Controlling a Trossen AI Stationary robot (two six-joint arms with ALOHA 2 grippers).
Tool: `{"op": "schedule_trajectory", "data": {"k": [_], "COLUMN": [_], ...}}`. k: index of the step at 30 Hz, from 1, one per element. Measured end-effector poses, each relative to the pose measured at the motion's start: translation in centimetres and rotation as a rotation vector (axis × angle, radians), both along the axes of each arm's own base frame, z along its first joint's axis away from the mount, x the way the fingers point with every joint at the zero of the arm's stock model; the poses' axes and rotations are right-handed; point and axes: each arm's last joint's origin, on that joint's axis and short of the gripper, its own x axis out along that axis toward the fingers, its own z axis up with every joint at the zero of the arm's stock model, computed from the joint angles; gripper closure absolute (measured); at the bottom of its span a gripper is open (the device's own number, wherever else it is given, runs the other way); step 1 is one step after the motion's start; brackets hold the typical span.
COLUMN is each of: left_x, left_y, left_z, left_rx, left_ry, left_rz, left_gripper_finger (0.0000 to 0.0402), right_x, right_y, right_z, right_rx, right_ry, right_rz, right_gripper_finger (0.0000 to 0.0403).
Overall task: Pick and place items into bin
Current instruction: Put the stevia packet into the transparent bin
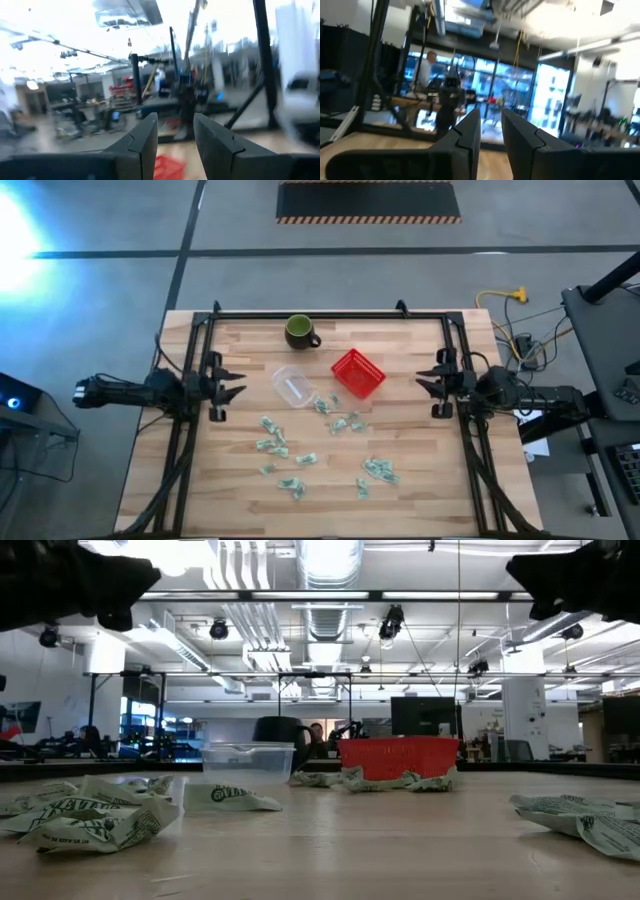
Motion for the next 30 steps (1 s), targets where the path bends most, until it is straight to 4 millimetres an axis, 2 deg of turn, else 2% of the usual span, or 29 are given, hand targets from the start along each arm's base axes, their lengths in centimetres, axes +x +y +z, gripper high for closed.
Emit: {"op": "schedule_trajectory", "data": {"k": [2,6,8,11,15,18,21,30], "left_x": [0.0,0.1,0.2,0.3,0.5,1.0,1.5,3.5], "left_y": [0.0,0.1,0.2,0.4,0.4,0.0,-0.2,-2.3], "left_z": [0.1,-0.1,-0.2,-0.3,-0.6,-1.9,-3.0,-2.3], "left_rx": [-0.048,-0.006,-0.006,0.001,-0.012,0.009,0.016,0.148], "left_ry": [-0.013,0.010,0.025,0.042,0.074,0.212,0.366,0.599], "left_rz": [-0.015,0.021,0.067,0.136,0.136,0.052,0.011,-0.112], "left_gripper_finger": [0.0291,0.0291,0.0291,0.0291,0.0291,0.0291,0.0291,0.0291], "right_x": [0.0,0.3,0.6,0.7,1.0,1.2,1.7,3.2], "right_y": [0.0,0.0,0.0,0.0,0.4,0.9,1.5,3.0], "right_z": [0.0,-1.1,-1.8,-1.9,-1.6,-1.4,-1.5,-2.4], "right_rx": [0.047,0.265,0.266,0.260,0.260,0.306,0.316,0.339], "right_ry": [0.000,0.096,0.172,0.188,0.179,0.188,0.213,0.285], "right_rz": [0.018,0.081,0.068,0.072,0.189,0.339,0.402,0.366], "right_gripper_finger": [0.0335,0.0335,0.0335,0.0335,0.0335,0.0335,0.0335,0.0335]}}
